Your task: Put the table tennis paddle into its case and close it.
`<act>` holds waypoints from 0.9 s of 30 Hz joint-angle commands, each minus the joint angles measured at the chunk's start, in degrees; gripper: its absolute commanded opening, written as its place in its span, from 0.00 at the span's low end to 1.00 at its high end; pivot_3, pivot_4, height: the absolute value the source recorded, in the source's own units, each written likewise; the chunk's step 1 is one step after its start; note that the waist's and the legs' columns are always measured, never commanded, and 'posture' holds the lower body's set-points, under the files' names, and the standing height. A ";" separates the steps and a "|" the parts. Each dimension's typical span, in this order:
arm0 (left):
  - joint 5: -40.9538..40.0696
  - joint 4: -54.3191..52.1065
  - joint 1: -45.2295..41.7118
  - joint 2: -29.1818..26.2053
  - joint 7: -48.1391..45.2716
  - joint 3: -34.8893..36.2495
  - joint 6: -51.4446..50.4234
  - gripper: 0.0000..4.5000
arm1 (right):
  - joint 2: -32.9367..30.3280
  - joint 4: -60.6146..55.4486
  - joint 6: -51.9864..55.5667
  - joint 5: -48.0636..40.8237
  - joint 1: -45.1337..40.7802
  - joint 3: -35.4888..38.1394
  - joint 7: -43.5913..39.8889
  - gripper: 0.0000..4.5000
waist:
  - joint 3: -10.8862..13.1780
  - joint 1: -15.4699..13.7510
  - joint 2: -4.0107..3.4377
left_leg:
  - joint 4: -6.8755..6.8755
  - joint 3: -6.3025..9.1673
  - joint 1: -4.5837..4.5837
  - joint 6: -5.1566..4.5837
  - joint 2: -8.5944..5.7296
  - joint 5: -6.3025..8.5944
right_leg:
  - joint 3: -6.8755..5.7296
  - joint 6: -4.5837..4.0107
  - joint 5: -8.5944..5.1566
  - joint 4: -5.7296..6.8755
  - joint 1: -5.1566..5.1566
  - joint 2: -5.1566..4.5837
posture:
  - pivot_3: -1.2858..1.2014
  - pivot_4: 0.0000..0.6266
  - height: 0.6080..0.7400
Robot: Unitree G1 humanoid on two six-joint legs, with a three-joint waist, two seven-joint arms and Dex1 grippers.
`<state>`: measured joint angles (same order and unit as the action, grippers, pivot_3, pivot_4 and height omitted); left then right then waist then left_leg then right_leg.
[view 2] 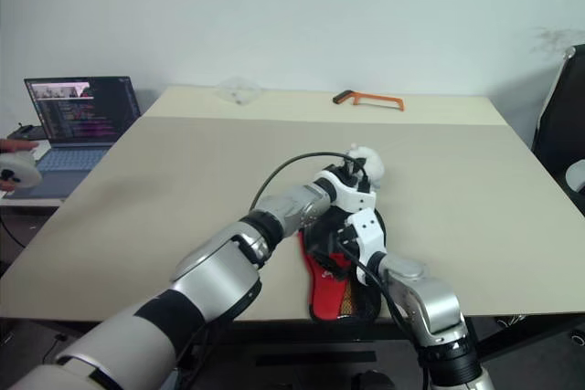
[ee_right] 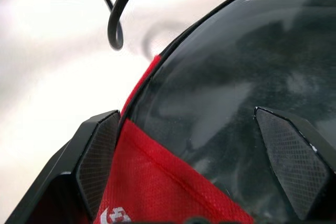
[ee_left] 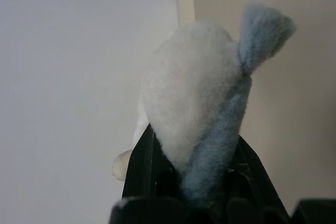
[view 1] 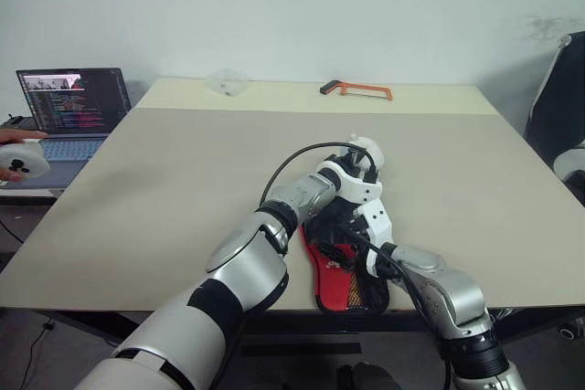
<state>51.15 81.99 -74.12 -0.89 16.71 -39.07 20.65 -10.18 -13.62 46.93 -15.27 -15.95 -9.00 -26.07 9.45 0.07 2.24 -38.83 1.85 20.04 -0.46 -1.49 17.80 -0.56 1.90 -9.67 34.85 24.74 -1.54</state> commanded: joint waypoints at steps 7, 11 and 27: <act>-0.88 -1.79 -1.32 -0.14 -0.09 0.77 0.58 0.10 | -2.30 2.25 -10.66 5.29 4.77 -1.15 3.57 1.00 | 0.12 0.01 -0.02 | -0.02 0.00 0.45 0.00 -0.06 -0.01 | 0.01 0.01 -0.01 0.03 0.47 -0.03 | 0.52 0.24 1.00; -1.12 -1.79 -1.17 -0.31 -0.40 0.89 0.62 0.10 | -1.38 3.45 -13.86 5.72 4.85 -0.96 4.38 1.00 | 0.12 -0.01 -0.03 | -0.04 0.02 0.56 0.01 -0.09 -0.01 | 0.00 0.00 0.00 0.04 0.55 -0.02 | 0.52 0.24 1.00; -6.88 -2.07 -2.63 0.42 -6.40 6.68 3.08 0.10 | -0.85 14.71 -6.93 8.22 3.45 -6.01 3.31 1.00 | 0.10 0.05 -0.01 | -0.10 -0.02 0.01 -0.01 -0.06 -0.01 | 0.01 -0.01 0.00 0.09 0.04 -0.02 | 0.52 0.24 1.00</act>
<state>45.27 81.89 -74.13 -1.08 10.75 -33.25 22.88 -10.92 -6.08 33.59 -7.29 -15.73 -12.62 -22.04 9.55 0.12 2.23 -38.90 1.84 19.92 -0.48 -1.55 17.79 -0.56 1.89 -9.69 34.93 24.65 -1.56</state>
